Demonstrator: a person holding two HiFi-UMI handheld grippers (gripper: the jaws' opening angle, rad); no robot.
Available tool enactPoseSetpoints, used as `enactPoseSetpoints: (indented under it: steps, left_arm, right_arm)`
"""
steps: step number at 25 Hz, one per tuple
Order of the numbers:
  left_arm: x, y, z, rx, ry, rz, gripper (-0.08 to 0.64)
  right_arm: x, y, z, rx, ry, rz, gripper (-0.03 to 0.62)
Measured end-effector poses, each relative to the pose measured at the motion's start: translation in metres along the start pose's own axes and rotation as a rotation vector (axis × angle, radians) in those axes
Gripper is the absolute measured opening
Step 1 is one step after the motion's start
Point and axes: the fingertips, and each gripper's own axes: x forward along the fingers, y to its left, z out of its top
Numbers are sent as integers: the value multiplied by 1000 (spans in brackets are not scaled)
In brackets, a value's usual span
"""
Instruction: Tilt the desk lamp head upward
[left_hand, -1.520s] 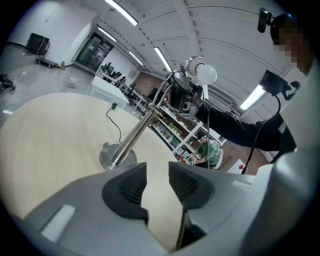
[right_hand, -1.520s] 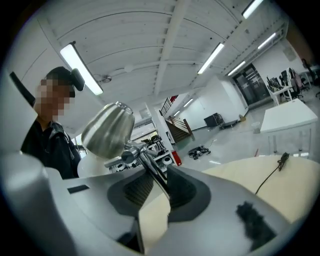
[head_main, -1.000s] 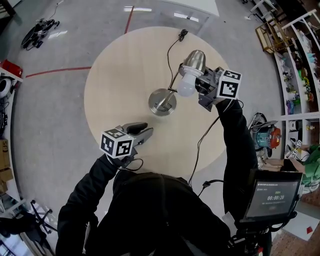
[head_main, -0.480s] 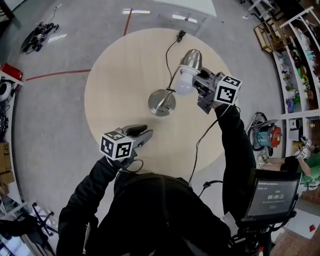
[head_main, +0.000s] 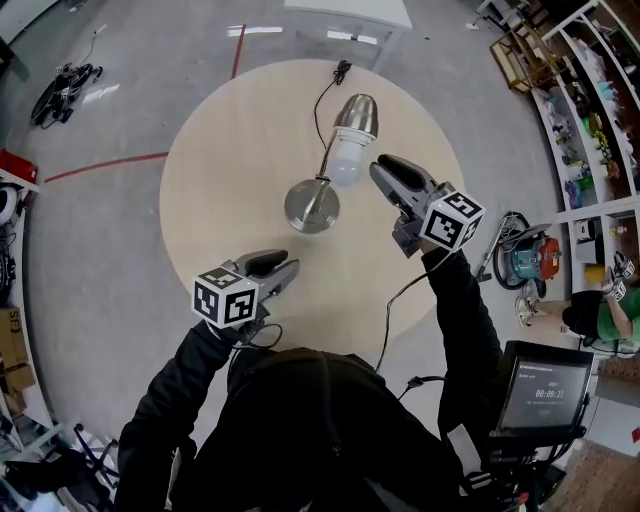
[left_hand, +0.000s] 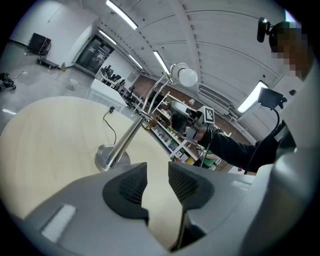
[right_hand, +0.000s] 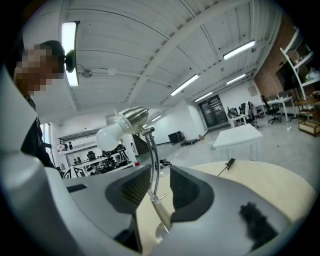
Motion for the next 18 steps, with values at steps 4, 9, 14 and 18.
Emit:
enactPoseSetpoints:
  steps: [4, 9, 14, 18]
  left_arm:
    - [-6, -4, 15, 86, -49, 60, 124]
    - [-13, -20, 30, 135, -88, 67, 120]
    - [-20, -39, 52, 204, -151, 85, 101]
    - [-24, -50, 60, 252, -179, 97, 92]
  right_arm:
    - [-27, 20, -18, 36, -29, -60, 123]
    - [-52, 50, -26, 74, -92, -115, 121]
    - [-74, 59, -37, 161, -85, -292, 121]
    - [-78, 86, -41, 162, -117, -264, 120]
